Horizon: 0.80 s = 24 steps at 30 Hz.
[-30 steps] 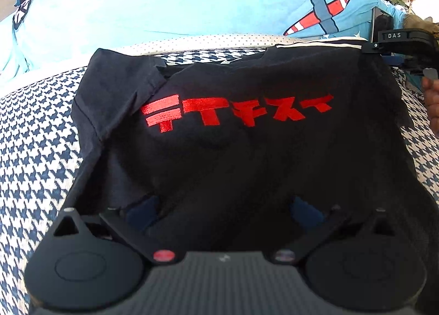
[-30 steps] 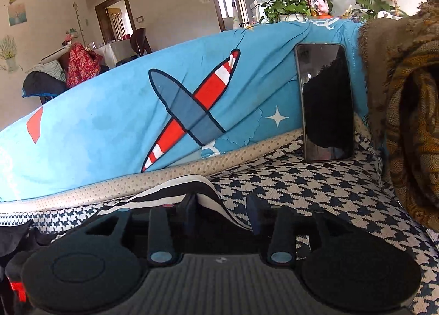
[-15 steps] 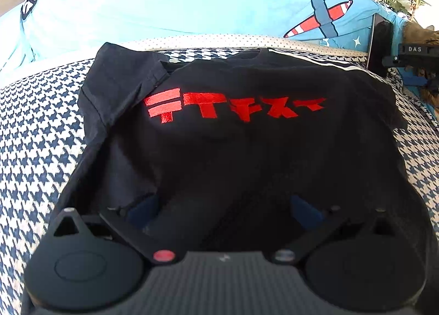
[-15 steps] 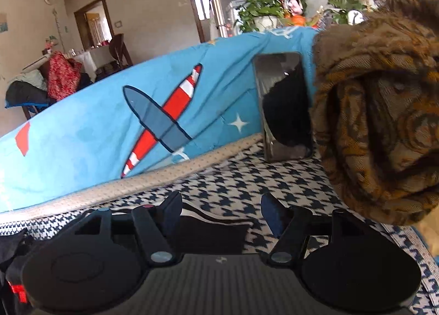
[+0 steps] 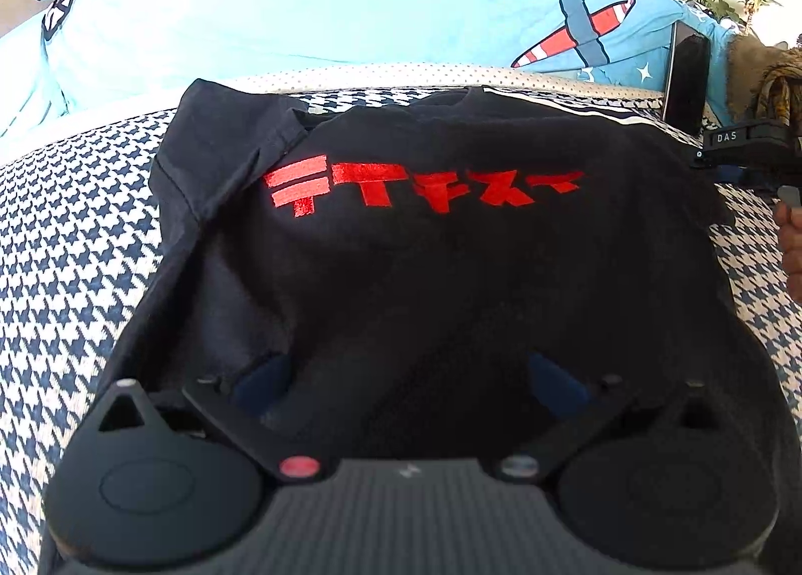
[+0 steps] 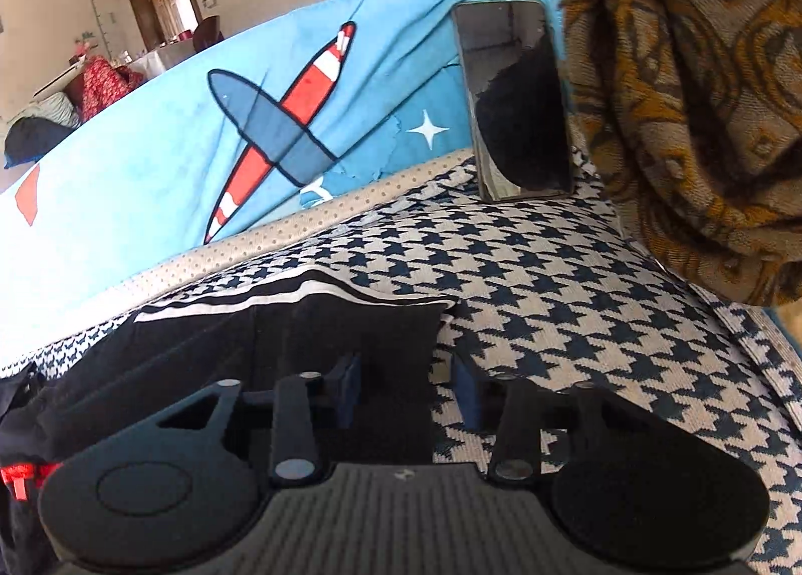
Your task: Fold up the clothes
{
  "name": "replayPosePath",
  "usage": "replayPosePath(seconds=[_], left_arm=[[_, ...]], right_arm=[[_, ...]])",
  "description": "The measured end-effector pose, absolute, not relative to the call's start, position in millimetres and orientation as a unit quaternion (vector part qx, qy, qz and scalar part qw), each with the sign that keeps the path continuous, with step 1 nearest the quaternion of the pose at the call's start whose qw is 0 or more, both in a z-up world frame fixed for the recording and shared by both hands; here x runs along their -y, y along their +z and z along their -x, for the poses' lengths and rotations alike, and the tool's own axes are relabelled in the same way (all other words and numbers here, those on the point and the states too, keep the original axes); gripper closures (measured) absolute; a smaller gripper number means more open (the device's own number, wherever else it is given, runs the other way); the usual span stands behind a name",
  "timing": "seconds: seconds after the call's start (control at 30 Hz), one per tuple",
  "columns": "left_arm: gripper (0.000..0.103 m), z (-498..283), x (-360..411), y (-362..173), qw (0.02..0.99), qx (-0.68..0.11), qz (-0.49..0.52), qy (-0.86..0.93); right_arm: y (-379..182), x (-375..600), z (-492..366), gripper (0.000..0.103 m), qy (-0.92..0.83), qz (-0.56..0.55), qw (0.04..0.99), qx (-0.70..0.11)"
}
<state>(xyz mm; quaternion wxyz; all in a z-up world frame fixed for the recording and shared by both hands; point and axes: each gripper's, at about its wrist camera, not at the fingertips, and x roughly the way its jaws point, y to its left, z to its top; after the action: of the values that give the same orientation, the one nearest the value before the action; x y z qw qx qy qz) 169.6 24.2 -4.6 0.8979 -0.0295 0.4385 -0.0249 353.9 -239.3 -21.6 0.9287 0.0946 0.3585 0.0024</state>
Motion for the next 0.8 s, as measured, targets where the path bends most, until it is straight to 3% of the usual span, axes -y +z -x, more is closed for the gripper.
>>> replayPosePath(seconds=[0.07, 0.23, 0.37, 0.5, 0.67, 0.8], left_arm=[[0.000, -168.9, -24.8, -4.6, 0.898, -0.438, 0.031, -0.025], [0.000, -166.1, -24.9, -2.9, 0.899, -0.434, 0.035, -0.035], [0.000, -162.1, -22.1, -3.7, 0.897, -0.436, 0.034, -0.055], [0.000, -156.3, -18.8, -3.1, 0.897, -0.436, 0.026, -0.067], [0.000, -150.8, -23.2, 2.1, 0.899, -0.432, 0.040, -0.066], [0.000, -146.9, -26.9, 5.7, 0.902, -0.425, 0.041, -0.059]], right_arm=[[-21.9, 238.4, -353.3, 0.092, -0.002, -0.100, 0.930, -0.353], [-6.0, 239.6, -346.2, 0.099, -0.034, -0.102, 0.948, -0.299], [4.3, 244.1, -343.9, 0.100, -0.076, -0.096, 0.956, -0.266], [-11.8, 252.8, -351.8, 0.098, -0.095, -0.099, 0.942, -0.307], [0.4, 264.6, -339.3, 0.082, -0.094, -0.146, 0.939, -0.297], [2.8, 261.1, -325.7, 0.080, -0.082, -0.146, 0.931, -0.324]])
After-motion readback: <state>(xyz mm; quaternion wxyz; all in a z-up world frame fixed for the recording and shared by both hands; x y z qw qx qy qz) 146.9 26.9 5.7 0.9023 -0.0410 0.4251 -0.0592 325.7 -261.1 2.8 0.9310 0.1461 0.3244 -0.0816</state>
